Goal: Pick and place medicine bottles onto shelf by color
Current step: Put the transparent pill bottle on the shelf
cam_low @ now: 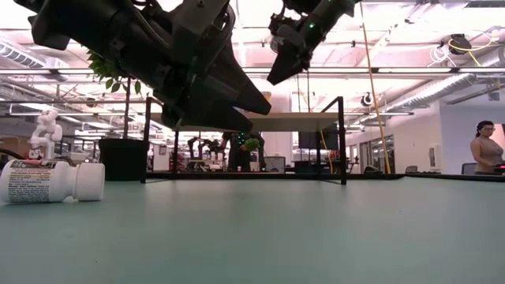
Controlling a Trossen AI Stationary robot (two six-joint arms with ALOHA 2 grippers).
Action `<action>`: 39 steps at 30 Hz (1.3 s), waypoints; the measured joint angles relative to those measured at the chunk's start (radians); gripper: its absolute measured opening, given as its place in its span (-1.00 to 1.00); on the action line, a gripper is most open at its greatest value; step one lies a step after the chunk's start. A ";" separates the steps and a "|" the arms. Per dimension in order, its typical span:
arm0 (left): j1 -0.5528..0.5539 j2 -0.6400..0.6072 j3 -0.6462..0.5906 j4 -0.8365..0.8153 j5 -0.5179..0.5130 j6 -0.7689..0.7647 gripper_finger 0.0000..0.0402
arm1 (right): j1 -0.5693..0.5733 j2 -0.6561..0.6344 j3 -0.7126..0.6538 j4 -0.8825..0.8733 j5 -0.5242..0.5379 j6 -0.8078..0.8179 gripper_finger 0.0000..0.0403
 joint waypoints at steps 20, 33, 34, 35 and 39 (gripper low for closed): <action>0.002 0.000 0.000 0.019 0.000 -0.001 0.19 | 0.007 -0.020 -0.261 0.275 0.027 -0.147 0.35; 0.002 0.000 0.000 0.012 0.003 0.005 0.19 | 0.009 -0.021 -0.294 0.293 0.028 -0.165 0.08; 0.002 0.000 0.000 0.012 0.008 0.005 0.19 | 0.010 -0.021 -0.294 0.291 0.028 -0.155 0.03; 0.002 0.000 0.000 0.011 0.010 0.006 0.19 | 0.011 -0.021 -0.294 0.290 0.028 -0.146 -0.02; 0.004 0.000 0.000 0.011 0.033 0.025 0.19 | 0.021 -0.028 -0.295 0.275 0.011 -0.114 -0.25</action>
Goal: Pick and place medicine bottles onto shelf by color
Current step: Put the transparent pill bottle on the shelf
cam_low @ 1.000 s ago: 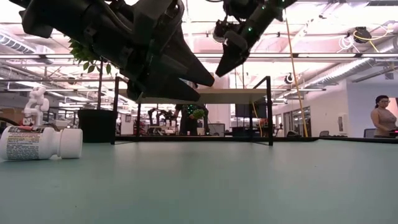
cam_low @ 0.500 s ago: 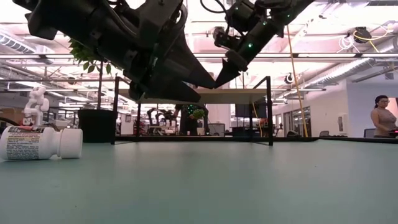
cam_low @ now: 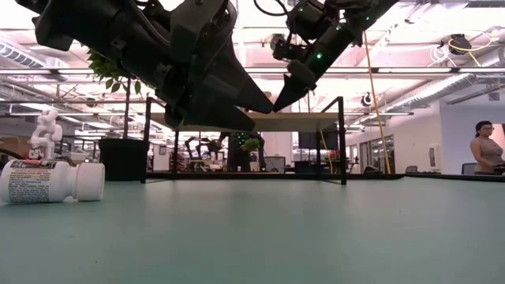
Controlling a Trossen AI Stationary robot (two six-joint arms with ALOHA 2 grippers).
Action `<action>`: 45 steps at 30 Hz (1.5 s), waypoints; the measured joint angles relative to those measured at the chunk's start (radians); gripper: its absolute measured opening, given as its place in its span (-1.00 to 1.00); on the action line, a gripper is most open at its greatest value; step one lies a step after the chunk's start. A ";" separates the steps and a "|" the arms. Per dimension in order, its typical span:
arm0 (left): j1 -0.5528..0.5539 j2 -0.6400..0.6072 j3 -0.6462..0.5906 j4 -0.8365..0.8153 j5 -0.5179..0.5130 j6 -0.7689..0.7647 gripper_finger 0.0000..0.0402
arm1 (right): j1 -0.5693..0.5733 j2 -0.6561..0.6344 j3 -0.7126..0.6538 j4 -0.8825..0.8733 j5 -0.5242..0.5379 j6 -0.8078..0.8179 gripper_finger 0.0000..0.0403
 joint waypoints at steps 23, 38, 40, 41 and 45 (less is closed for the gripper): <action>-0.018 -0.018 0.001 0.174 -0.231 0.510 0.19 | 0.353 -0.243 -0.327 0.024 -0.094 0.427 -0.29; 0.034 -0.018 0.001 0.205 -0.085 0.857 0.19 | 0.438 -0.118 -0.391 0.273 -0.263 0.654 -0.29; 0.044 -0.013 0.001 0.201 -0.052 0.853 0.19 | 0.437 -0.094 -0.391 0.298 -0.285 0.658 -0.29; 0.046 -0.008 0.002 0.202 -0.046 0.855 0.19 | 0.437 -0.085 -0.391 0.316 -0.299 0.661 -0.29; 0.044 0.000 0.002 0.175 -0.021 0.874 0.19 | 0.437 -0.069 -0.391 0.369 -0.307 0.676 -0.29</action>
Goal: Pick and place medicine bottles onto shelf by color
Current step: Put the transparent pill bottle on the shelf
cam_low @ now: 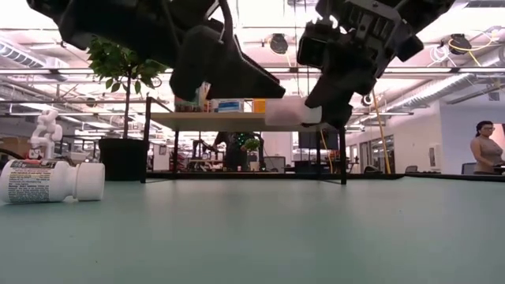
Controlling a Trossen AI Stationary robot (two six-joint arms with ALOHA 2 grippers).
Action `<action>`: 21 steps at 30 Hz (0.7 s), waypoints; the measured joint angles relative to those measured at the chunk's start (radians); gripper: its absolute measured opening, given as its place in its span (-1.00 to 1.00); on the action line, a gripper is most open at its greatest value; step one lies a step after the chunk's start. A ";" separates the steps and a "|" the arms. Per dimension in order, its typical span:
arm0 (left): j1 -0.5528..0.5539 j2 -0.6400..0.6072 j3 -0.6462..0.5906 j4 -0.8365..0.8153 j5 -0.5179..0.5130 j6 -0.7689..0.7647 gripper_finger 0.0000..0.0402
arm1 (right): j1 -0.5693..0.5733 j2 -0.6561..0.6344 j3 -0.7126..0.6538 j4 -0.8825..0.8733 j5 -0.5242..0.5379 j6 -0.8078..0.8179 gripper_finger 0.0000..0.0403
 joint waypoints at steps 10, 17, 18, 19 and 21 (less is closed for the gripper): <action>0.047 0.005 0.000 -0.040 0.015 -0.076 0.19 | -0.003 0.001 0.000 0.054 -0.045 0.017 -0.29; 0.049 0.005 0.000 -0.013 0.050 -0.069 0.02 | -0.008 0.001 0.001 0.055 -0.048 0.010 -0.29; 0.049 0.005 0.000 -0.014 0.055 -0.069 -0.03 | -0.010 0.001 0.001 0.052 -0.048 0.009 -0.29; 0.049 0.005 0.000 -0.015 0.063 -0.071 -0.09 | -0.014 0.001 0.001 0.049 -0.049 0.007 -0.29; 0.049 0.005 0.000 -0.019 0.086 -0.086 -0.20 | -0.019 0.001 0.001 0.045 -0.052 -0.001 -0.29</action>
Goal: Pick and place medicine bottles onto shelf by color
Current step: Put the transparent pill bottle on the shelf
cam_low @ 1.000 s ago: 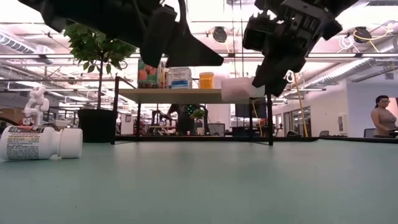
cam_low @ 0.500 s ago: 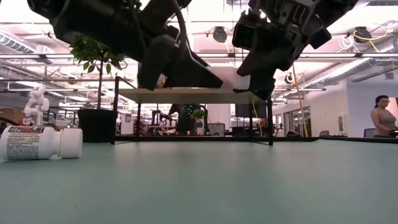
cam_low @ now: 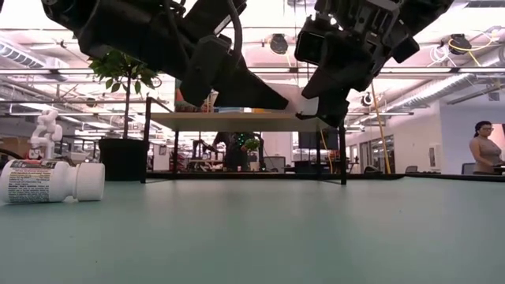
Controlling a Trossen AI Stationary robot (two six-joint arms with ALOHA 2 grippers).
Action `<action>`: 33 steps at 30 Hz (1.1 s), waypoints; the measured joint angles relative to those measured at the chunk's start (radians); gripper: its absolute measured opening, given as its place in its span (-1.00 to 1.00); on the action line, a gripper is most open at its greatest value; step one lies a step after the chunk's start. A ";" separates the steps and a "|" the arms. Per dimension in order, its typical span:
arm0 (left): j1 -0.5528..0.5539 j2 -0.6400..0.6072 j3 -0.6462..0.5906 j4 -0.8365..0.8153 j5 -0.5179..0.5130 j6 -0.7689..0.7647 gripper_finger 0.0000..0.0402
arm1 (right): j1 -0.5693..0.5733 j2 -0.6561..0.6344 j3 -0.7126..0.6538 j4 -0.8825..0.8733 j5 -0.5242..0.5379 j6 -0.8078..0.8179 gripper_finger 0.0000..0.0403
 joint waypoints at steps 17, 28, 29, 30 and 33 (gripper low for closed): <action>0.015 0.000 0.000 0.160 0.007 -0.347 -0.30 | -0.001 -0.172 0.001 -0.010 0.091 -0.467 0.27; 0.016 -0.001 0.000 0.393 0.155 -0.347 -0.30 | 0.064 -0.430 -0.036 -0.019 0.085 -0.619 0.37; 0.018 -0.001 0.000 0.408 0.175 -0.346 -0.30 | 0.075 -0.443 -0.053 0.013 0.085 -0.638 0.36; 0.021 -0.001 0.000 0.427 0.195 -0.346 -0.30 | 0.084 -0.454 -0.074 0.043 0.086 -0.659 0.36; 0.031 -0.004 0.000 0.489 0.263 -0.346 -0.26 | 0.110 -0.467 -0.139 0.161 0.086 -0.766 0.34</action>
